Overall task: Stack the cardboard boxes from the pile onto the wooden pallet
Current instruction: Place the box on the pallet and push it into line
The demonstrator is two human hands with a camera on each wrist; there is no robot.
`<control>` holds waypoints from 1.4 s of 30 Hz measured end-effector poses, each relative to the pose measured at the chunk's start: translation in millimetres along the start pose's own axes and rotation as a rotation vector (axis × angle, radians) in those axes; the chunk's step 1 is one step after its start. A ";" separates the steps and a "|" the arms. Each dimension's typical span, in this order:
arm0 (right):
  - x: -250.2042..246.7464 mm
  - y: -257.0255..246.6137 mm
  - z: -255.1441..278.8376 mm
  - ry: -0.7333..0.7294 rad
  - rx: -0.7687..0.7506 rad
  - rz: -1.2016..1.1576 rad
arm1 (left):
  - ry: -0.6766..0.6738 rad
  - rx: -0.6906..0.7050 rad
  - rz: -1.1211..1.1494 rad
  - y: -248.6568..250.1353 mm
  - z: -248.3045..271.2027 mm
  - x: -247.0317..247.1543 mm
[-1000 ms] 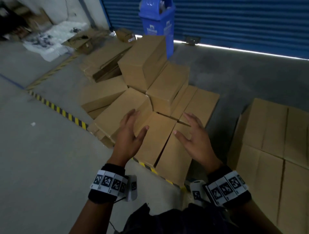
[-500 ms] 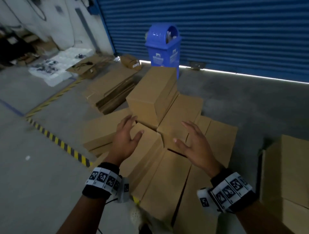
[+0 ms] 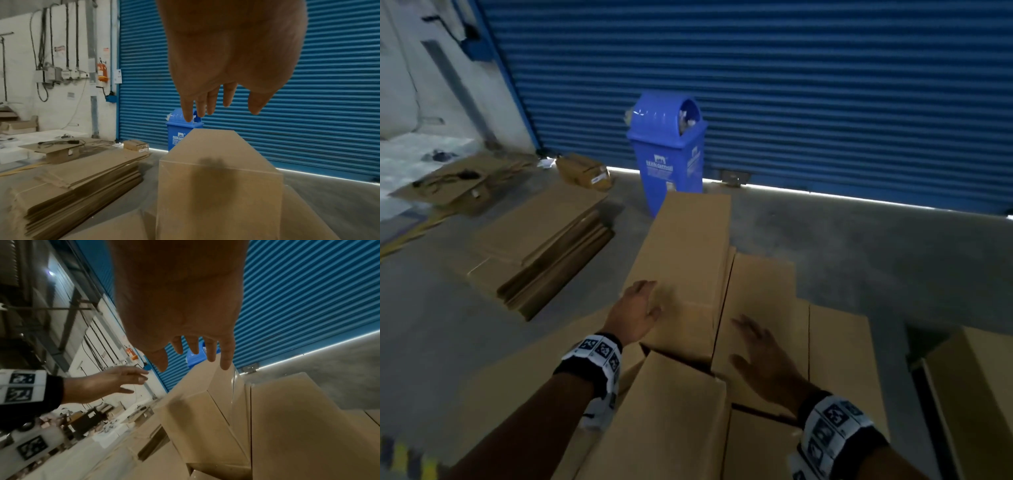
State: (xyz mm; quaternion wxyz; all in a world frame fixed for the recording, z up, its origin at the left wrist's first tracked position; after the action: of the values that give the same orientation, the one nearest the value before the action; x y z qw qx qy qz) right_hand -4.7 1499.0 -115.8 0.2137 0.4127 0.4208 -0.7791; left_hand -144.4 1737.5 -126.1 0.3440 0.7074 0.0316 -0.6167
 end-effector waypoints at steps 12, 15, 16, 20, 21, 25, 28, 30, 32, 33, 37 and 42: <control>55.6 0.1 -181.0 0.017 0.053 0.220 | -0.083 0.027 -0.189 -74.2 -17.9 107.1; 60.9 6.8 -189.2 0.177 0.152 0.088 | -0.008 0.037 -0.219 -76.8 5.5 120.0; 61.2 8.5 -189.1 0.221 0.196 -0.006 | 0.012 0.045 -0.240 -78.1 13.1 122.8; 96.8 14.9 -183.0 0.131 0.266 -0.638 | 0.197 0.082 -0.368 -70.8 44.3 115.5; 107.7 15.2 -175.7 0.127 0.244 -0.773 | 0.236 0.100 -0.365 -67.9 50.4 112.7; 135.8 25.4 -143.5 0.191 0.153 -0.890 | 0.368 0.111 -0.246 -64.6 60.8 82.3; 148.8 33.4 -116.7 0.139 0.153 -0.825 | 0.606 -0.172 0.040 -88.8 57.1 29.5; 161.7 39.2 -99.5 0.007 0.199 -0.686 | 0.723 -0.357 0.344 -98.2 52.2 -3.2; 171.0 44.9 -82.5 -0.130 0.255 -0.542 | 0.734 -0.435 0.696 -93.9 43.7 -24.7; 170.3 47.1 -79.0 -0.170 0.279 -0.543 | 0.714 -0.445 0.853 -98.7 35.3 -28.7; 114.5 25.7 -84.9 -0.034 0.212 -0.705 | 0.408 -0.453 1.136 -90.7 14.8 -19.3; 63.4 -7.2 -96.6 -0.008 0.205 -0.886 | 0.409 -0.415 1.027 -28.5 32.0 -36.8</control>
State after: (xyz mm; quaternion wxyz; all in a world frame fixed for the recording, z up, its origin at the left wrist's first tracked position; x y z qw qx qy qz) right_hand -0.9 1584.2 -193.9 -0.1806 0.2088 0.4766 -0.8346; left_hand -193.8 1756.4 -106.1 0.7168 0.6544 -0.1295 -0.2031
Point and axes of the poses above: each hand's wrist, its own z-axis away from the middle knuckle, its own x-axis out of the palm, y = z × x, the point moved 6 cm from there along -z, towards the middle knuckle, and after that the axes turned 10 degrees about x, right-handed, at the moved point
